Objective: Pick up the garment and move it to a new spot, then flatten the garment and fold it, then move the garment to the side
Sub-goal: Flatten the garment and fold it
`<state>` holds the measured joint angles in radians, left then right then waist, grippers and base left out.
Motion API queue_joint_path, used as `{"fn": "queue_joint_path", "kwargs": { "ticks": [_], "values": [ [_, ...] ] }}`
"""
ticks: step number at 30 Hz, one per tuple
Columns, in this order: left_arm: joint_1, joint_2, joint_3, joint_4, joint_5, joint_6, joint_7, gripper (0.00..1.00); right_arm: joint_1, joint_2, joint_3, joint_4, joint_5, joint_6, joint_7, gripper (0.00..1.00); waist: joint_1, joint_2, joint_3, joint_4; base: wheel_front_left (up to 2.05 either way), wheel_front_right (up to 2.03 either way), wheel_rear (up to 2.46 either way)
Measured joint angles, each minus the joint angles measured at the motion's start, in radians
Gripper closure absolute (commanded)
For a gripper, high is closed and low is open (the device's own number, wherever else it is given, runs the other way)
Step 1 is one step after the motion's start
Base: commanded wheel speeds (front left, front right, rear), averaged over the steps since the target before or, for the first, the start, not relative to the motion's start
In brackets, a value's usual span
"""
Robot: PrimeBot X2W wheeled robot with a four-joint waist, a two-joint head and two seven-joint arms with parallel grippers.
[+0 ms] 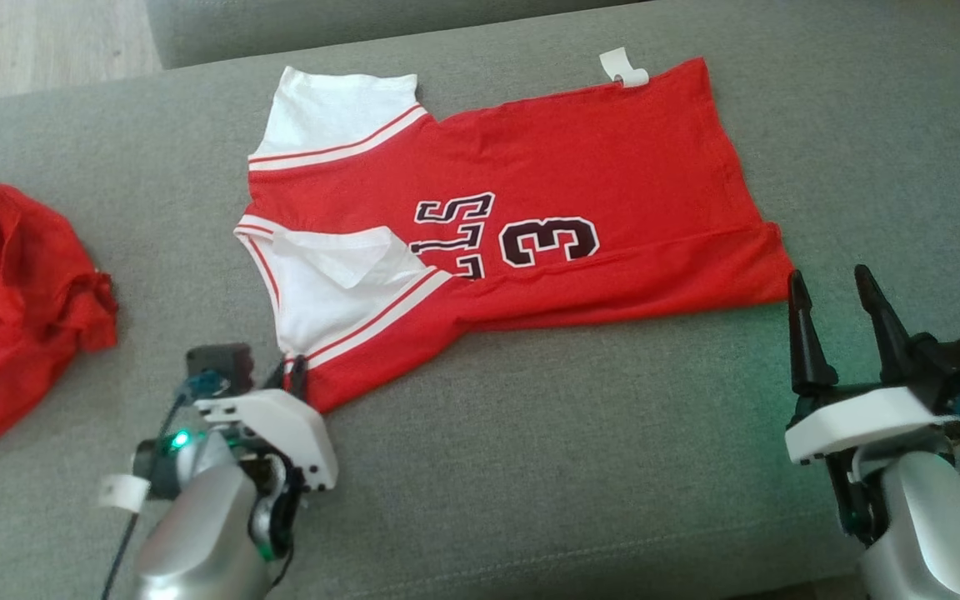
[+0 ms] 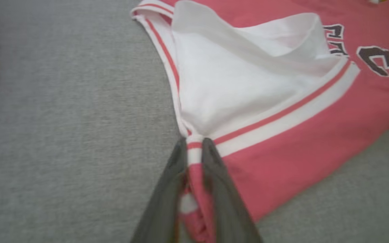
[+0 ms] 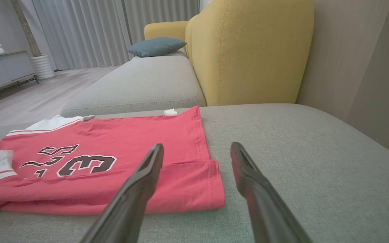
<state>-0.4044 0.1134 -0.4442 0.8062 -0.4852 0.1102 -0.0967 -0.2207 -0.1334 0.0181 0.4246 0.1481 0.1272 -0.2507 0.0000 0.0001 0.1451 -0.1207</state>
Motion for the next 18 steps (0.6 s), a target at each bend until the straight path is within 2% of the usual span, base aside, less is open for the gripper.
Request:
{"fn": "queue_joint_path", "kwargs": {
  "ticks": [3, 9, 18],
  "values": [
    [-0.002, -0.005, -0.004, 0.002, 0.009, 0.005, -0.047, 1.0, -0.012, 0.0, -0.005, 0.029, 0.0, 0.0, 0.016, 0.0, 0.0, 0.0, 0.003, 0.011, 0.0, 0.0, 0.0],
    [-0.019, 0.007, -0.016, -0.024, 0.047, 0.013, -0.124, 1.0, -0.075, 0.012, -0.058, 0.123, 0.002, 0.0, 0.121, 0.0, 0.0, 0.0, 0.008, 0.04, 0.0, 0.0, 0.0],
    [-0.059, 0.017, -0.055, -0.095, 0.098, 0.003, -0.144, 1.0, -0.163, 0.038, -0.16, 0.262, 0.019, 0.0, 0.251, 0.0, 0.0, 0.0, 0.032, 0.077, 0.0, 0.0, 0.0]
  ]
}}
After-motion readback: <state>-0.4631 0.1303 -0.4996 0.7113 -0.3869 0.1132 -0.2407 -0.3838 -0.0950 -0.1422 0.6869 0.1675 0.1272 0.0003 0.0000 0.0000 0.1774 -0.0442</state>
